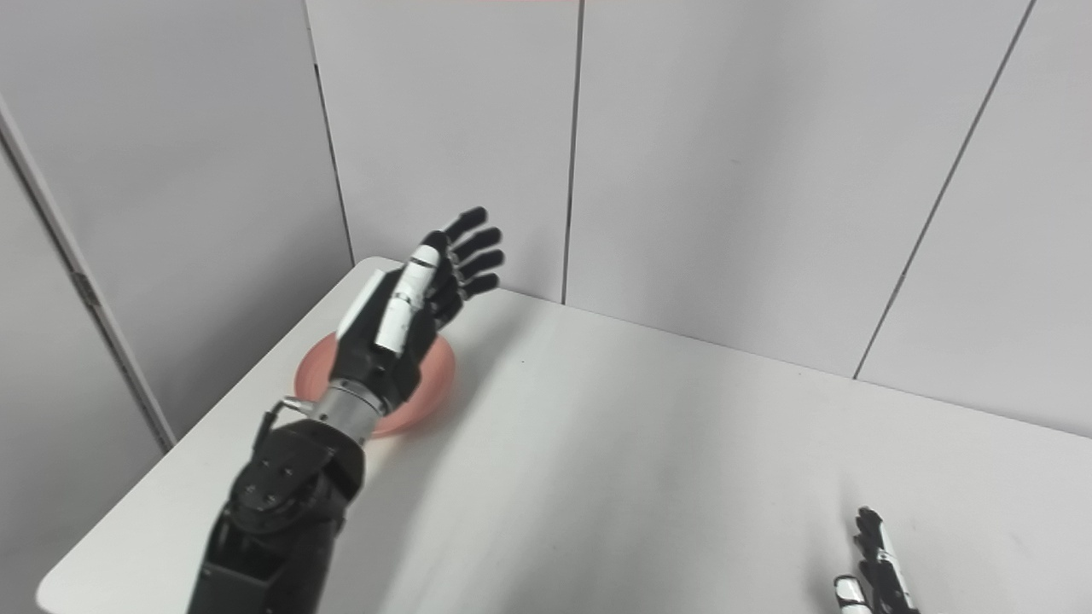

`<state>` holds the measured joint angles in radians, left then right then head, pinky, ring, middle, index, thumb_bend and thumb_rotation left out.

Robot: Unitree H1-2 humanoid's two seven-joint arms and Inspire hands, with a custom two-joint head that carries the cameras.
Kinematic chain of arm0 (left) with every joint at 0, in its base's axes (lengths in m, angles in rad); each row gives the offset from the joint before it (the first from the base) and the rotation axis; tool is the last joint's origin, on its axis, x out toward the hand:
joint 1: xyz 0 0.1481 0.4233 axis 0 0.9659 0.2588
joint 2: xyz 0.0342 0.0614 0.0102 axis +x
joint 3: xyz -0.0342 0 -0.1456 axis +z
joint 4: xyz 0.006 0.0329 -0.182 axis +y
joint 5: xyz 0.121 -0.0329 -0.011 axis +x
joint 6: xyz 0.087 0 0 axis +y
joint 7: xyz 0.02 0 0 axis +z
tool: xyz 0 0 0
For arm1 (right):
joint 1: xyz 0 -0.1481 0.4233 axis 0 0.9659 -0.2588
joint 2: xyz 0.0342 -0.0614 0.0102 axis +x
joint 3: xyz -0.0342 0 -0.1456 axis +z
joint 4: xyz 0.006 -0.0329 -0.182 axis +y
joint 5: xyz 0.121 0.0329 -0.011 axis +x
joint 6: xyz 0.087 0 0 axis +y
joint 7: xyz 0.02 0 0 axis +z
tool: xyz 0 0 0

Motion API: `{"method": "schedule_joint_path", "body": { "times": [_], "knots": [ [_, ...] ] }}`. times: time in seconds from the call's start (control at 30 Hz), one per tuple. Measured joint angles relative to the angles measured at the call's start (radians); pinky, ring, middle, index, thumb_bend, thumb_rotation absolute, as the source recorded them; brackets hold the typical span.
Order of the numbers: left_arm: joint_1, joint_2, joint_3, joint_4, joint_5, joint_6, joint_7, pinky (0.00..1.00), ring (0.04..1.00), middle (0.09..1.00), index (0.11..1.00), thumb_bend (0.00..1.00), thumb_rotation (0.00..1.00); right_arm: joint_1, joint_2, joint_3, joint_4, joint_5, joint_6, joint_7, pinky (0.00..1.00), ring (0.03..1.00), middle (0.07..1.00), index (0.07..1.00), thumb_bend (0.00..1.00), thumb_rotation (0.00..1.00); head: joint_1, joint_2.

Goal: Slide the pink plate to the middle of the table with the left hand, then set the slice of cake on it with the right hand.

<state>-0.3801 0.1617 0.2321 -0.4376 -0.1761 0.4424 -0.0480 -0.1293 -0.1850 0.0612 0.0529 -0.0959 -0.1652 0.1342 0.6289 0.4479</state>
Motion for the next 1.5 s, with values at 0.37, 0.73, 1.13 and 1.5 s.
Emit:
{"method": "schedule_joint_path", "body": {
  "times": [0.37,0.73,1.13,1.5],
  "knots": [
    [-0.054,0.122,0.133,0.119,-0.026,-0.004,0.041,0.87,0.884,0.885,0.867,0.39,1.0,0.002,-0.004,-0.014,0.002,0.012,0.0,0.001,1.0,1.0,1.0,0.997,0.35,1.0,0.018,0.006],
    [-0.076,0.203,0.228,0.246,-0.07,-0.026,0.052,0.86,0.892,0.903,0.883,0.39,1.0,0.002,-0.006,-0.017,0.004,0.018,0.0,-0.001,1.0,1.0,0.998,0.995,0.37,1.0,0.038,0.009],
    [-0.075,0.207,0.28,0.311,-0.115,-0.026,0.094,0.9,0.923,0.932,0.915,0.38,1.0,0.003,-0.014,-0.019,0.005,0.0,0.0,-0.002,1.0,1.0,0.995,0.993,0.37,1.0,0.055,0.008],
    [-0.069,0.206,0.305,0.389,-0.181,-0.026,0.098,0.97,0.979,0.986,0.967,0.35,1.0,0.007,-0.023,-0.02,0.003,0.004,0.0,0.002,1.0,1.0,0.999,0.999,0.41,1.0,0.075,0.015]
  ]
}}
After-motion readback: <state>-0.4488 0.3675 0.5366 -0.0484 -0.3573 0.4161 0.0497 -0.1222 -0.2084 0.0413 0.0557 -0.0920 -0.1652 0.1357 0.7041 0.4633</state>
